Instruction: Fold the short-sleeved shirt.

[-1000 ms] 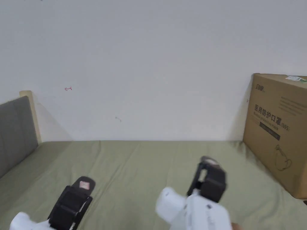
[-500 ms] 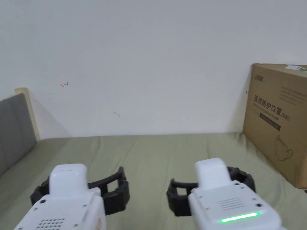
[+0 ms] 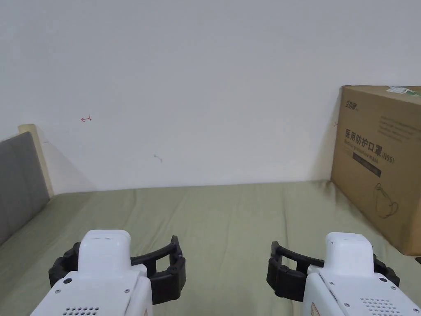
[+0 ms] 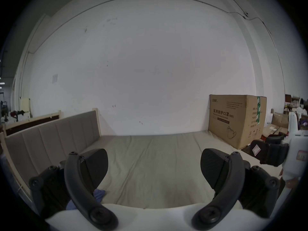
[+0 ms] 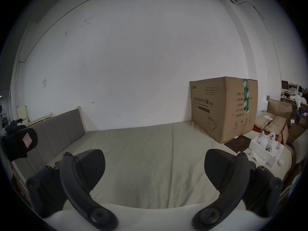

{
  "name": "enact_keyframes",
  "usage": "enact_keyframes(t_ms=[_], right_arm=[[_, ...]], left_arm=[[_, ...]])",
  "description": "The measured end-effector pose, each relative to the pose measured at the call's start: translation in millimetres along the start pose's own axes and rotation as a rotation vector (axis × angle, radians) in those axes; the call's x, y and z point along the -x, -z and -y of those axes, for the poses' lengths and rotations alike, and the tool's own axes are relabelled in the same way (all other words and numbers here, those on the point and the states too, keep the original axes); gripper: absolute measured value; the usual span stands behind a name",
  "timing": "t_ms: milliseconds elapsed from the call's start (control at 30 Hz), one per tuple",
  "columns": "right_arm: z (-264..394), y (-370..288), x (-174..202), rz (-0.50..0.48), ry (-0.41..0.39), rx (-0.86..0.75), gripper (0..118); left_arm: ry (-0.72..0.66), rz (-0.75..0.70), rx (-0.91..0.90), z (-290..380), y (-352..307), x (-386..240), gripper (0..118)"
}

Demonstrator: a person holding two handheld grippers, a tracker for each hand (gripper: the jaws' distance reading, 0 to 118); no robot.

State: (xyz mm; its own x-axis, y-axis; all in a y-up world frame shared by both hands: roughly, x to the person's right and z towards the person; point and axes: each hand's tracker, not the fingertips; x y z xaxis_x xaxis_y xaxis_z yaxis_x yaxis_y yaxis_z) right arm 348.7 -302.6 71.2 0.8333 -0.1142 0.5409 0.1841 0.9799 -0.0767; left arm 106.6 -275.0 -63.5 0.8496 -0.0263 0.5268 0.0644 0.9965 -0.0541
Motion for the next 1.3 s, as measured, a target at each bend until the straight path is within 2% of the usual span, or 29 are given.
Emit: enact_keyframes(t_ms=[33, 67, 100, 133, 167, 200, 233, 267, 333, 400, 500, 567, 1100, 1200, 1300], right_arm=[[1.0, -1.0, 0.0, -0.016, -0.005, 0.001, 110], [2.9, -2.3, 0.9, -0.018, -0.014, -0.002, 94], [4.8, -3.7, 2.3, -0.016, -0.031, -0.008, 49], [7.2, -5.4, 3.7, -0.004, -0.067, -0.016, 36], [9.8, -4.8, 4.6, 0.021, -0.089, -0.01, 24], [13.1, -3.0, 4.9, 0.063, -0.091, 0.003, 13], [16.2, -3.1, 2.0, 0.061, -0.069, -0.002, 13], [18.2, -4.4, -2.0, 0.043, -0.051, -0.006, 13], [20.4, -7.8, -3.6, 0.059, -0.032, -0.037, 7], [17.8, -10.2, -4.8, 0.071, -0.05, -0.074, 1], [11.5, -10.1, -2.5, 0.069, -0.101, -0.09, 1], [9.9, -10.2, -1.9, 0.064, -0.096, -0.096, 1], [4.9, -8.4, 4.9, 0.026, -0.109, -0.071, 1], [0.2, -5.2, 15.3, -0.022, -0.105, -0.068, 1], [-2.3, 1.0, 38.3, -0.102, -0.106, -0.069, 1]], left_arm=[[-0.013, 0.003, 0.033, -2.0, 0.6, -0.4, 88], [-0.01, 0.002, 0.032, 0.2, 0.1, -0.6, 63], [-0.006, 0.0, 0.019, 4.2, -1.8, -0.7, 32], [0.015, -0.021, -0.005, 9.3, -4.5, -2.8, 32], [0.056, -0.078, -0.015, 11.0, -5.0, -8.2, 21], [0.092, -0.138, -0.021, 14.4, -4.3, -12.8, 5], [0.107, -0.178, -0.029, 17.4, -5.0, -14.2, 2], [0.093, -0.153, -0.033, 19.0, -6.0, -11.5, 1], [-0.025, -0.068, -0.018, 17.5, -6.3, -5.0, 0], [-0.101, -0.048, 0.009, 17.1, -2.6, 0.2, 0], [-0.108, -0.068, 0.015, 13.7, 0.9, 5.8, 0], [-0.147, -0.053, 0.014, 13.6, 1.6, 8.4, 0], [-0.109, -0.055, 0.022, 10.1, 0.6, 10.7, 0], [-0.113, -0.067, 0.014, 7.6, -6.1, 21.4, 0], [-0.087, -0.143, 0.006, 5.4, -16.5, 37.3, 0]])
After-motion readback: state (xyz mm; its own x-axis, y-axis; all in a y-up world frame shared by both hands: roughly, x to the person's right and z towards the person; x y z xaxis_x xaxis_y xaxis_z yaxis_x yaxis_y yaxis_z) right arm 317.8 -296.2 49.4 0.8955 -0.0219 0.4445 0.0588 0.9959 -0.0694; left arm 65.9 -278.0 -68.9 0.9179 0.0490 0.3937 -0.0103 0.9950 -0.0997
